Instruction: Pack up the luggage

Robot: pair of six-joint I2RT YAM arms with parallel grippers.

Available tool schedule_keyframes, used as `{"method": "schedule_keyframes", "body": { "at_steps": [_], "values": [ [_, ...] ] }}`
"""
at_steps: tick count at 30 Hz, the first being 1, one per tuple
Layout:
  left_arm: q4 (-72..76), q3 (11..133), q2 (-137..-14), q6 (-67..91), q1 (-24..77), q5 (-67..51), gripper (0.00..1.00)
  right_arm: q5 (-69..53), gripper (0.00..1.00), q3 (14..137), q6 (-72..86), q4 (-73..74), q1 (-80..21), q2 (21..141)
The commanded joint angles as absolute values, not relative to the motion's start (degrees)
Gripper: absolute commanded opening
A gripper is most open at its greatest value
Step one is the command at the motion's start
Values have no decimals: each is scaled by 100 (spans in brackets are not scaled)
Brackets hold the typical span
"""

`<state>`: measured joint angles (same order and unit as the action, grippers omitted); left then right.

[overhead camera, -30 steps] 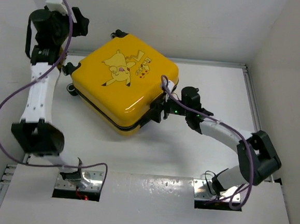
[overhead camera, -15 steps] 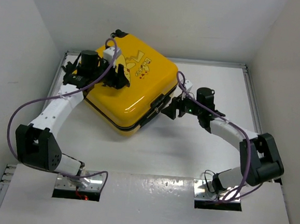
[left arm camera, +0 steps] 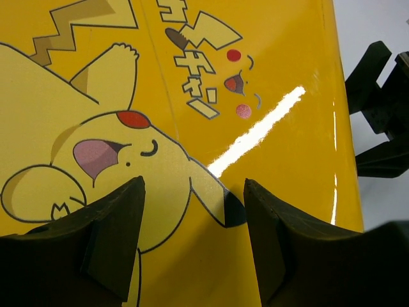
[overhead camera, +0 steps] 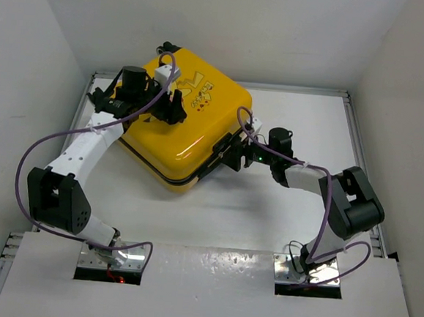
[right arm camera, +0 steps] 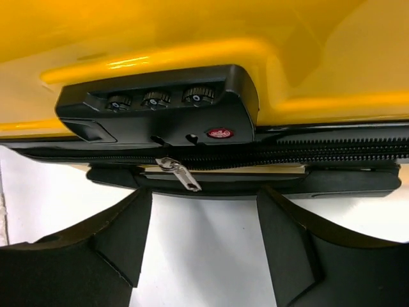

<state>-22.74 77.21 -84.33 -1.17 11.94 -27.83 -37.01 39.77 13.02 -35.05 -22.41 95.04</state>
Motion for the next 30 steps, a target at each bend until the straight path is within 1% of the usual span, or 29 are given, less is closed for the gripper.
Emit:
{"method": "schedule_keyframes", "body": {
  "at_steps": [1, 7, 11, 12, 13, 17, 18, 21, 24, 28, 30],
  "values": [
    [-2663, 7831, -8561, -229, 1204, -2769, 66, -3998, 67, 4244, 1222, -4139, -2320, 9641],
    [-2663, 7831, -8613, -229, 1204, -2663, 66, -3938, 67, 4350, 1300, -4262, -2408, 9809],
    [-2663, 7884, -8666, -229, 1204, -2610, 66, -3964, 59, 4482, 1424, -4447, -2461, 9993],
    [-2663, 7884, -8666, -229, 1204, -2610, 66, -3964, 53, 4517, 1433, -4473, -2487, 9993],
    [-2663, 7884, -8666, -229, 1204, -2558, 66, -3981, 50, 4518, 1433, -4474, -2487, 10011],
    [-2716, 7884, -8771, -281, 1143, -2505, 66, -3867, 27, 4482, 1520, -4701, -2470, 10011],
    [-2716, 7884, -8832, -159, 1082, -2505, 66, -3876, 14, 4404, 1547, -4737, -2496, 9985],
    [-2716, 7945, -8982, -53, 871, -2575, 66, -3824, 0, 4351, 1582, -4807, -2487, 9836],
    [-2777, 8059, -9140, 26, 739, -2575, 66, -3605, 0, 4123, 1486, -4851, -2470, 9713],
    [-2882, 8112, -9281, 79, 625, -2575, 66, -3016, 0, 3955, 1222, -4834, -2373, 9563],
    [-2883, 8174, -9334, 79, 624, -2637, 66, -2962, 0, 3911, 1222, -4887, -2233, 9536]
  ]
}}
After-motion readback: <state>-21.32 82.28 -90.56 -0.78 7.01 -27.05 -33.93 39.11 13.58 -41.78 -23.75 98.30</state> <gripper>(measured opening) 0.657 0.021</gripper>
